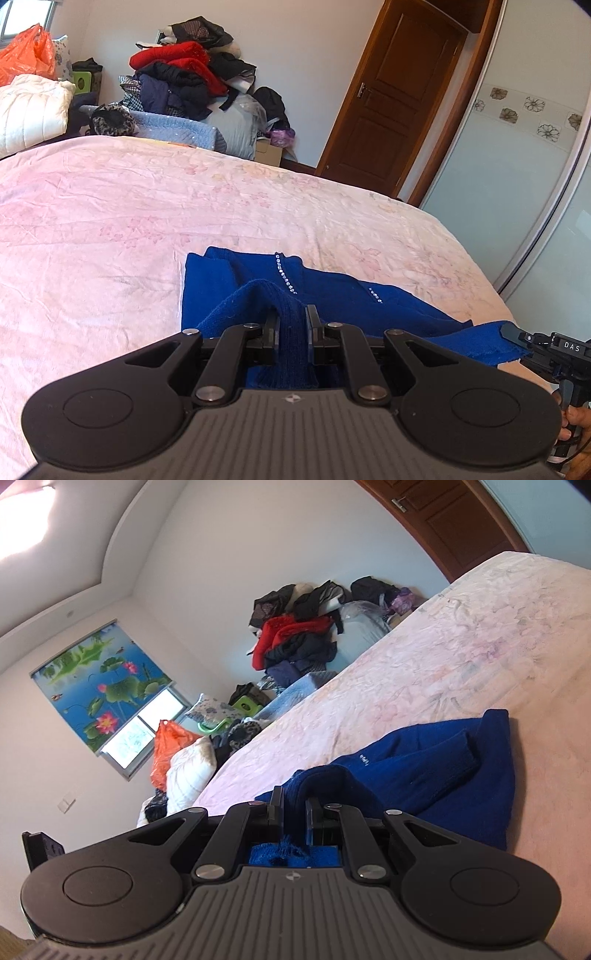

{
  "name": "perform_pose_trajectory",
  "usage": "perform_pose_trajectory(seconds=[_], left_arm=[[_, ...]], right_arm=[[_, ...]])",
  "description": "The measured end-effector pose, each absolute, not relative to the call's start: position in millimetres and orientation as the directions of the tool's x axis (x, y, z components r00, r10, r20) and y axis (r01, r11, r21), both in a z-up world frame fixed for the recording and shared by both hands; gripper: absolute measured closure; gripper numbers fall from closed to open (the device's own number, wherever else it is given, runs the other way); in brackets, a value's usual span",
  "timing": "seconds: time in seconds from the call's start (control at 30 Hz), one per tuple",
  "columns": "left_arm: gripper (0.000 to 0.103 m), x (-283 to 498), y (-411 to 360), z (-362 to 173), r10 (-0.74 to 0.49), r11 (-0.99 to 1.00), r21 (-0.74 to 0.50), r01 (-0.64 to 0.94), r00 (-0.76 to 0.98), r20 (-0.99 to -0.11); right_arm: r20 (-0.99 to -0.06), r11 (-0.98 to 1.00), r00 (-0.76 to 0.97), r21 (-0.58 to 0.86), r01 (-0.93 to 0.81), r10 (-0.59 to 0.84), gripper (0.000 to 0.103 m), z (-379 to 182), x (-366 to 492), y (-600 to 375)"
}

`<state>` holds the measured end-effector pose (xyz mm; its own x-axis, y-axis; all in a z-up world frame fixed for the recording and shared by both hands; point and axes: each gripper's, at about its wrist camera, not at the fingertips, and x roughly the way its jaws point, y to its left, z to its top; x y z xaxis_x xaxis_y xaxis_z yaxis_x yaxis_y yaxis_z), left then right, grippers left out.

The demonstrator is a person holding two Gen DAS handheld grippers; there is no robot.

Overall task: Fold small clothes
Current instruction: 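Lift the hem with both grippers and fold it over toward the collar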

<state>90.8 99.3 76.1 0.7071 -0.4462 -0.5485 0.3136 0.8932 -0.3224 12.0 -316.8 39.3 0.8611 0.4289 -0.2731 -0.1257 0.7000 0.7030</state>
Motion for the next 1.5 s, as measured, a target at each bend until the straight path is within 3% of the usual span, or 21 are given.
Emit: perform_pose_trajectory(seconds=[0.33,0.5,0.6,0.77,0.8,0.87,0.93,1.07,1.17,1.23,1.3,1.5], left_arm=[[0.091,144.3,79.6,68.1,-0.426,0.904,-0.309,0.297,0.706,-0.566],[0.091,171.0,71.7,59.0,-0.35,0.936,-0.243,0.254,0.74,-0.575],[0.091,189.7,76.3,47.9,-0.356,0.933,-0.279,0.228,0.702,-0.617],[0.09,187.8,94.7,29.3,-0.468,0.876,-0.434,0.21,0.585,-0.662],[0.088,183.3,97.7,25.7,-0.492,0.862,-0.461,0.21,0.562,-0.665],[0.072,173.9,100.4,19.3,-0.534,0.838,-0.5,0.219,0.519,-0.667],[0.023,166.5,99.5,13.2,-0.541,0.833,-0.51,0.215,0.508,-0.67],[0.019,164.2,91.5,8.6,-0.512,0.854,-0.465,0.236,0.545,-0.664],[0.026,174.7,83.3,-0.6,-0.538,0.838,-0.487,0.247,0.519,-0.664],[0.076,180.4,76.8,-9.0,-0.538,0.841,-0.484,0.243,0.478,-0.694],[0.093,179.7,74.8,-14.6,-0.519,0.853,-0.464,0.237,0.475,-0.711],[0.096,150.8,87.3,21.8,-0.528,0.846,-0.44,0.301,0.589,-0.611]], right_arm=[[-0.262,0.645,0.892,0.763,-0.042,0.368,0.088,11.7,53.3,-332.6],[-0.273,0.621,0.898,0.784,-0.002,0.346,0.088,-1.2,77.3,-340.7],[-0.291,0.603,0.891,0.797,0.024,0.35,0.088,-12.1,90.1,-344.4],[-0.321,0.625,0.875,0.78,0.027,0.362,0.088,-19.9,96.8,-341.4],[-0.324,0.63,0.872,0.776,0.024,0.367,0.088,-20.2,96.7,-341.8],[-0.327,0.633,0.869,0.774,0.02,0.372,0.088,-20.6,97.8,-341.9],[-0.327,0.635,0.866,0.772,0.015,0.377,0.088,-20.5,98.8,-341.9],[-0.332,0.65,0.865,0.76,0.008,0.377,0.088,-17.9,98.3,-339.6],[-0.339,0.658,0.862,0.753,0.009,0.376,0.088,-16.5,97.1,-338.5],[-0.341,0.66,0.862,0.751,0.01,0.375,0.088,-15.5,96.0,-338.1],[-0.341,0.661,0.862,0.75,0.009,0.375,0.088,-15.5,95.9,-337.8],[-0.325,0.669,0.875,0.744,0.002,0.358,0.088,-8.7,88.5,-341.5]])
